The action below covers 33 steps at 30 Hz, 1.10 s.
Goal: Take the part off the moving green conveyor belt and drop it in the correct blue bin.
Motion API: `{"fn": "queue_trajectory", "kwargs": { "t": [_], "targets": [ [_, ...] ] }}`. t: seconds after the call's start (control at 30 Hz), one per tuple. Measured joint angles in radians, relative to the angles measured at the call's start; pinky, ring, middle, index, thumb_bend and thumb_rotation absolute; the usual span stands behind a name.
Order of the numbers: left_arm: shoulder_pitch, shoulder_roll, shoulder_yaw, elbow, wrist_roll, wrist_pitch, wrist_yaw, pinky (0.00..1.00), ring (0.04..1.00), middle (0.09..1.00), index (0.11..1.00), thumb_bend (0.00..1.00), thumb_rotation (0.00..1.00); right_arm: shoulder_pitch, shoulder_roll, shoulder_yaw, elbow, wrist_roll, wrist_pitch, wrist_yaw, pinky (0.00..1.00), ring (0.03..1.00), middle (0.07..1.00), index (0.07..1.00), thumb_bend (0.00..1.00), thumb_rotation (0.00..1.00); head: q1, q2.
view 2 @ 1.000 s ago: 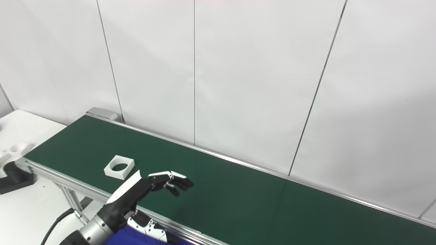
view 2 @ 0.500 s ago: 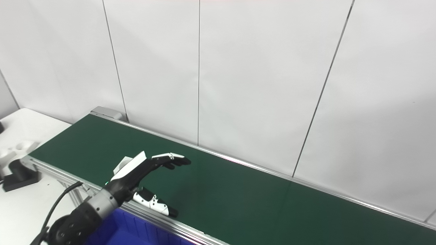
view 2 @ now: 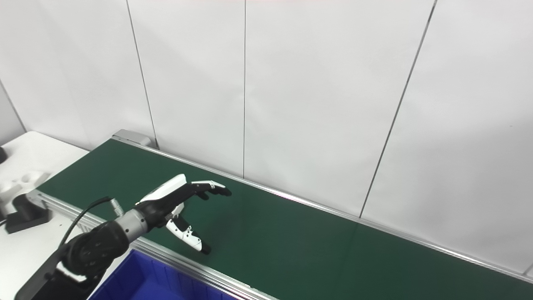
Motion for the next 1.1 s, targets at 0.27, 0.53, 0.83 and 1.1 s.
{"fn": "queue_trajectory", "kwargs": {
  "t": [0.27, 0.53, 0.83, 1.1],
  "targets": [
    [-0.069, 0.054, -0.052, 0.071, 0.063, 0.019, -0.041, 0.84, 0.891, 0.866, 0.808, 0.88, 0.08, -0.001, 0.002, 0.003, 0.000, 0.000, 0.000, 0.000, 0.70, 0.777, 0.822, 0.900, 0.43, 0.55, -0.003, -0.002],
    [-0.138, 0.087, -0.109, 0.164, 0.144, 0.042, -0.065, 0.81, 0.886, 0.865, 0.809, 0.88, 0.04, 0.000, 0.004, 0.004, -0.001, 0.000, 0.000, -0.001, 0.71, 0.780, 0.826, 0.897, 0.42, 0.54, 0.005, -0.005],
    [-0.194, 0.094, -0.166, 0.257, 0.212, 0.020, -0.065, 0.83, 0.897, 0.878, 0.818, 0.87, 0.04, 0.001, 0.004, 0.008, -0.001, 0.004, 0.000, -0.002, 0.72, 0.788, 0.829, 0.909, 0.43, 0.56, 0.015, -0.002],
    [-0.236, 0.094, -0.182, 0.355, 0.257, -0.029, -0.025, 0.87, 0.901, 0.896, 0.840, 0.86, 0.02, 0.001, 0.006, 0.008, -0.001, 0.001, 0.000, -0.002, 0.71, 0.784, 0.822, 0.904, 0.45, 0.60, 0.015, 0.002]
  ]
}}
